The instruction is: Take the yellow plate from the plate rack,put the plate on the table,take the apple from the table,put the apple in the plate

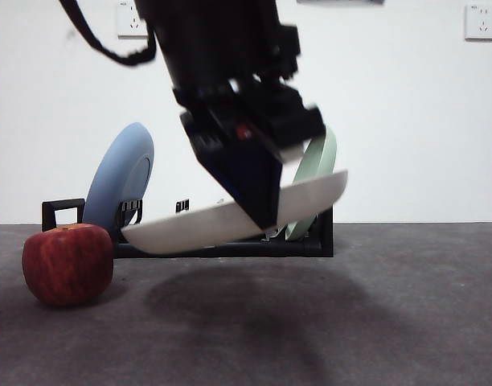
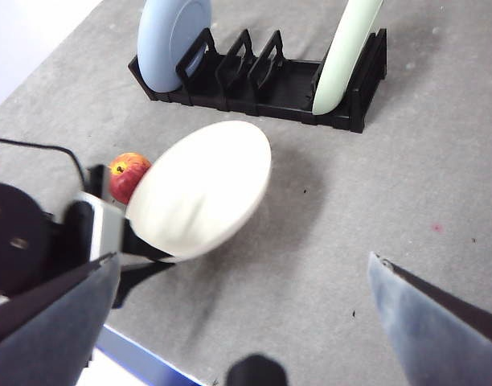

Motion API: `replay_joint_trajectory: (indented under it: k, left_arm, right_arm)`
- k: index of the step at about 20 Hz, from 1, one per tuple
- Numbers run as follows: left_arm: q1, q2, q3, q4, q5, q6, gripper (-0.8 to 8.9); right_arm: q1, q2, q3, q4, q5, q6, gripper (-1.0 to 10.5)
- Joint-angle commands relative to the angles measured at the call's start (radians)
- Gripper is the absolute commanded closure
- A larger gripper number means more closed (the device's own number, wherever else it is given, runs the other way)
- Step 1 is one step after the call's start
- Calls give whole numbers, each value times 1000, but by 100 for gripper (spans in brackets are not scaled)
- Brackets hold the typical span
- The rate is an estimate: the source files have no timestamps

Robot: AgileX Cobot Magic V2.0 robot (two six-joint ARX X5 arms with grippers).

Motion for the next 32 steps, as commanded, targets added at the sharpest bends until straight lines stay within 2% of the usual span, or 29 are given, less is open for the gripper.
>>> replay_joint_trajectory:
  k: [1, 13, 16, 17, 19, 21, 26, 32]
  left_arm:
    - [-5, 58, -14, 24, -29, 2, 819]
    - [-19, 224, -14, 54, -39, -2, 820]
    - [-19, 226, -14, 33, 39, -3, 809]
    - [-20, 225, -14, 33, 54, -5, 799]
    - [-20, 224, -13, 30, 53, -42, 718]
    - [-20, 218, -13, 22, 53, -66, 709]
    - [-19, 145, 14, -19, 52, -105, 709]
    - [-17, -119, 104, -120, 45, -212, 709]
  right_arm:
    - [1, -1, 2, 8, -3, 12, 410]
    - [1, -1, 2, 8, -3, 16, 410]
    - [1, -1, 2, 8, -3, 16, 410]
    - [1, -1, 2, 8, -3, 16, 410]
    - [1, -1, 2, 7, -3, 16, 410]
    - [1, -1, 2, 6, -3, 17, 410]
    - [1, -1, 2, 5, -3, 18, 410]
    - [1, 0, 2, 5, -3, 18, 410]
